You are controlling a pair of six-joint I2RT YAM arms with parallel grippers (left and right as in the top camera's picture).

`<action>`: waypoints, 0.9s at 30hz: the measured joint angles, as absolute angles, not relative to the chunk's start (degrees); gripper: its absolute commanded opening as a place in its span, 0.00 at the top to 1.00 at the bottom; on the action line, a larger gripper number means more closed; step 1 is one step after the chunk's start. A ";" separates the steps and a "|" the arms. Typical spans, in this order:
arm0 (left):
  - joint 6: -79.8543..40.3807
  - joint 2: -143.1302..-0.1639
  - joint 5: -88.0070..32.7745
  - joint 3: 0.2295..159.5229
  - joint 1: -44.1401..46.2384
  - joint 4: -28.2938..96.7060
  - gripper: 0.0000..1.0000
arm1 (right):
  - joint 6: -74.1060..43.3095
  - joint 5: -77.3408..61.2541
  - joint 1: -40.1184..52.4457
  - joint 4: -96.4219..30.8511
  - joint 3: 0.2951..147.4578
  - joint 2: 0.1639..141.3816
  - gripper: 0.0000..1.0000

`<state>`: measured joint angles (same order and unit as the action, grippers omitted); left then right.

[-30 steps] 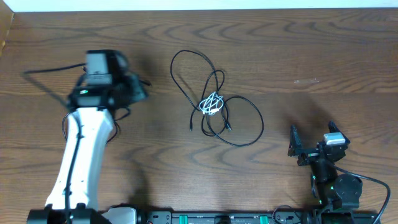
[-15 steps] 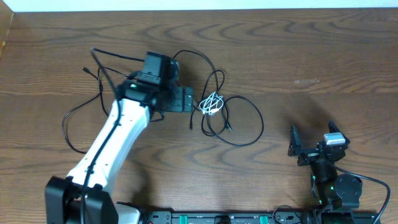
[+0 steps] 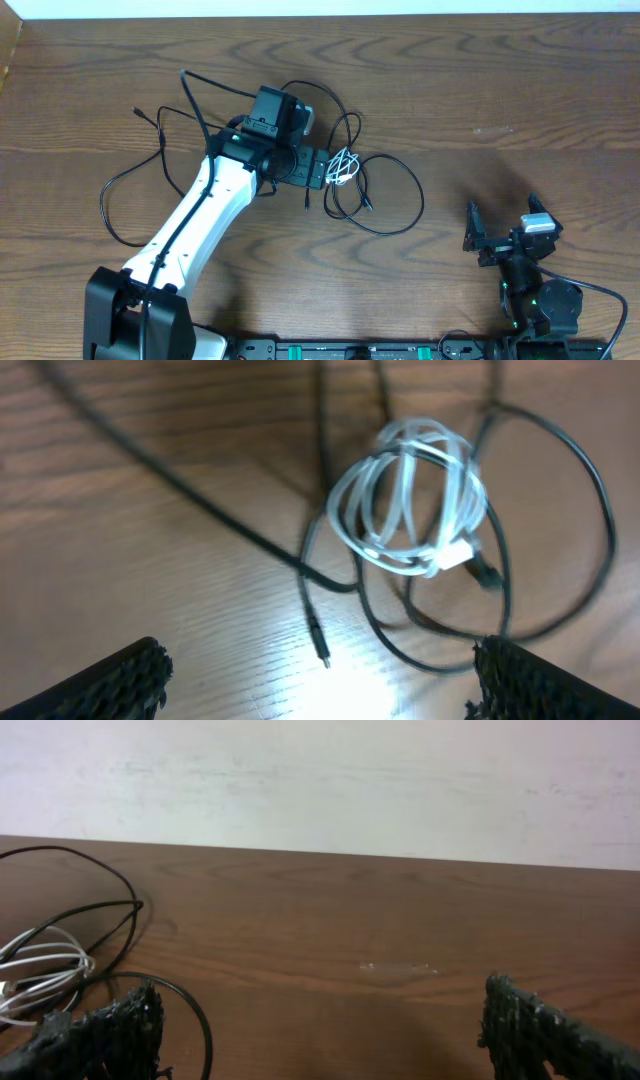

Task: Untangle cables
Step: 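Move the left gripper back to the bundle center and grasp the knot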

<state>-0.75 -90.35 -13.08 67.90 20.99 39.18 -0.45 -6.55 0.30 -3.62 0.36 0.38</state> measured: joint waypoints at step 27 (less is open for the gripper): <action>17.56 -98.17 -16.64 67.90 28.10 31.66 0.02 | -0.45 -6.57 0.30 -3.62 0.36 0.38 0.01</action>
